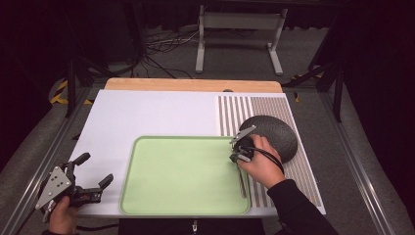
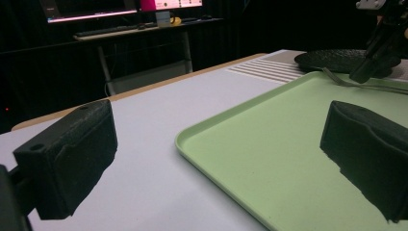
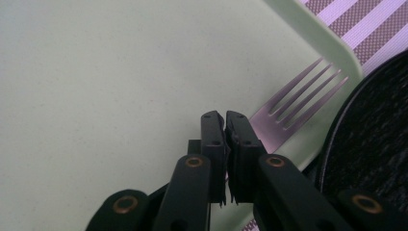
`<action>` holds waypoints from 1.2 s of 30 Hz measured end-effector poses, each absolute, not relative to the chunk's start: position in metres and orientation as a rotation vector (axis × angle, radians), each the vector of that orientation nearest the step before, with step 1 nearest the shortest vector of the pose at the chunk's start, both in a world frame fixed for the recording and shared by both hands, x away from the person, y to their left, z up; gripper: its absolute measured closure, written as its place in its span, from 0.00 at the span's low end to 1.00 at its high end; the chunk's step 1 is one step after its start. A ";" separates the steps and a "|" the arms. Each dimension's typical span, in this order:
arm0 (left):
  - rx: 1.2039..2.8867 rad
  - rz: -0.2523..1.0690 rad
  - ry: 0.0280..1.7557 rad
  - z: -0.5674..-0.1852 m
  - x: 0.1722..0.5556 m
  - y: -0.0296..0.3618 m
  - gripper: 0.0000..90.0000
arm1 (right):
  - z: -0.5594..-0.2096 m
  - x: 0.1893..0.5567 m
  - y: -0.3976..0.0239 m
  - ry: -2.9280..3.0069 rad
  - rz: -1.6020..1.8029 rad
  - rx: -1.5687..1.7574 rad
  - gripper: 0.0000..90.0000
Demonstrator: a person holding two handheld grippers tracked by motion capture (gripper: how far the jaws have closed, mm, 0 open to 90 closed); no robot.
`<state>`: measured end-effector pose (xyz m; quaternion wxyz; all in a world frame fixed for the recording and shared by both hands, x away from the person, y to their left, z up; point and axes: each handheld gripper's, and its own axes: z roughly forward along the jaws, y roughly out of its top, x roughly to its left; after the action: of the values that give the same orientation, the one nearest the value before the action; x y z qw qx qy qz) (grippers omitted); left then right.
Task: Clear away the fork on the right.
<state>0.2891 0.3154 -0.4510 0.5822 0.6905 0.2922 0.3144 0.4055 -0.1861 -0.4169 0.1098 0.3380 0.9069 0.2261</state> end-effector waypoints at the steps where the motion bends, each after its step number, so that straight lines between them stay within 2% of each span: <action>1: 1.612 0.734 0.682 -0.451 0.289 0.315 0.00 | -0.415 0.404 -0.186 2.661 0.677 0.993 0.93; 7: 1.612 0.733 0.683 -0.451 0.289 0.315 0.00 | -0.403 0.400 -0.185 2.640 0.744 0.953 0.83; 8: 1.612 0.734 0.683 -0.451 0.289 0.315 0.00 | -0.398 0.398 -0.185 2.611 0.784 0.930 0.73; 10: 1.610 0.734 0.683 -0.451 0.290 0.315 0.00 | -0.395 0.397 -0.185 2.607 0.809 0.929 0.69; 15: 1.612 0.732 0.683 -0.451 0.289 0.315 0.00 | -0.386 0.395 -0.188 2.552 0.959 0.916 0.40; 20: 1.610 0.734 0.683 -0.451 0.289 0.315 0.00 | -0.379 0.391 -0.192 2.511 1.028 0.868 0.27; 26: 1.611 0.736 0.683 -0.451 0.289 0.315 0.00 | -0.371 0.383 -0.200 2.483 1.090 0.811 0.20; 36: 1.611 0.736 0.684 -0.451 0.289 0.315 0.00 | -0.364 0.370 -0.218 2.446 1.154 0.740 0.15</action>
<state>0.2891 0.3149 -0.4511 0.5822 0.6899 0.2928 0.3153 0.3698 -0.2179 -0.3640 0.1682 0.2603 0.8599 0.4056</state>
